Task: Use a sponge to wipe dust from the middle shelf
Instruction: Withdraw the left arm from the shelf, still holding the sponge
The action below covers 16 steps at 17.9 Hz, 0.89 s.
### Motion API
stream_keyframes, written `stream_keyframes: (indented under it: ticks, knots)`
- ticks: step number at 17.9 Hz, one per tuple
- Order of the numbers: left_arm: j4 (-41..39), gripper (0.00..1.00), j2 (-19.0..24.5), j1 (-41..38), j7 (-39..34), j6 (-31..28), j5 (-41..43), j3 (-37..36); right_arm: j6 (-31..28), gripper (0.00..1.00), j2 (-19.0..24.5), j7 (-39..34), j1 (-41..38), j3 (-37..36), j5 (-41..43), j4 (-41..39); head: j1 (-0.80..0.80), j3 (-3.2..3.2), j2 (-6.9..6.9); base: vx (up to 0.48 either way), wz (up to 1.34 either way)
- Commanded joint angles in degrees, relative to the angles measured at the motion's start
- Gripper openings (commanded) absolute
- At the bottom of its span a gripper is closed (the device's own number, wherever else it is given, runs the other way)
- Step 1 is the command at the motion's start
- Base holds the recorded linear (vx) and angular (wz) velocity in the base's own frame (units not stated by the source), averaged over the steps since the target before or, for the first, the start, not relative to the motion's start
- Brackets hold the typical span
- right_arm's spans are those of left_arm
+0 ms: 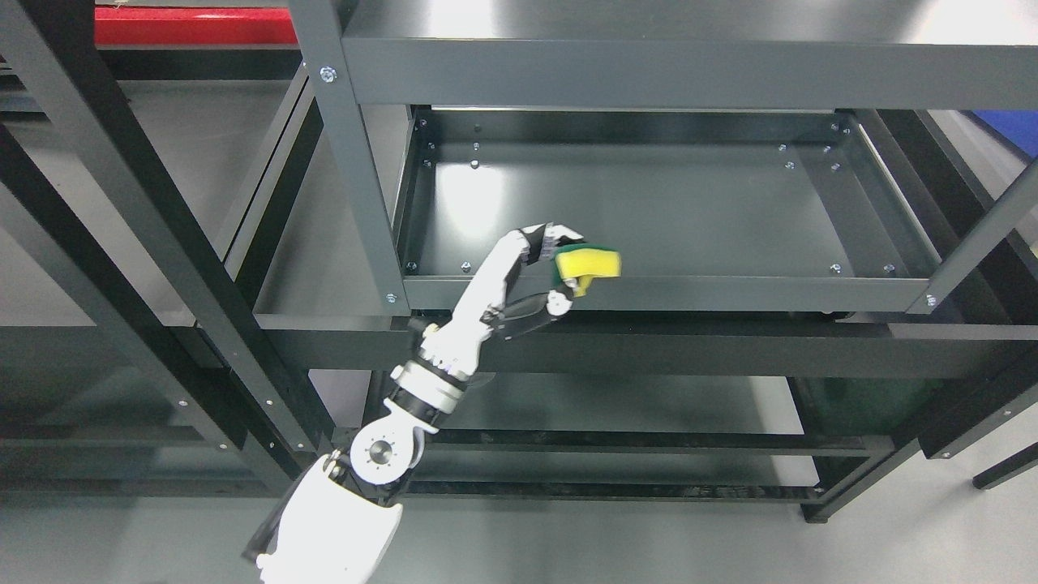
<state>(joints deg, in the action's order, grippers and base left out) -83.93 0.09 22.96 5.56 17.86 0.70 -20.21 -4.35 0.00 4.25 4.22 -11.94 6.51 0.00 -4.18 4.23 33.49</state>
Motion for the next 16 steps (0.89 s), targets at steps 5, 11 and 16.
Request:
stream_keyframes:
  ticks: [5,11,16]
  knots:
    - [-9.8,0.00,0.9,-8.5,-3.2,-0.5,-2.8,19.9,0.0,1.00,-1.0,0.0,0.0,0.1,0.0,-1.0,0.00,0.00,0.00,0.000,0.00]
    - [-10.2,0.00,0.9,-11.4,-3.1,-1.3,-5.5,21.0,0.0,1.00,-1.0,0.0,0.0,0.0,0.0,-1.0,0.00,0.00,0.00,0.000,0.00]
    - [-13.4,0.00,0.9,-12.8,-3.2,-0.8,-6.7,11.6,0.0,1.00,-1.0,0.0,0.0,0.0,0.0,-1.0,0.00,0.00,0.00,0.000,0.00]
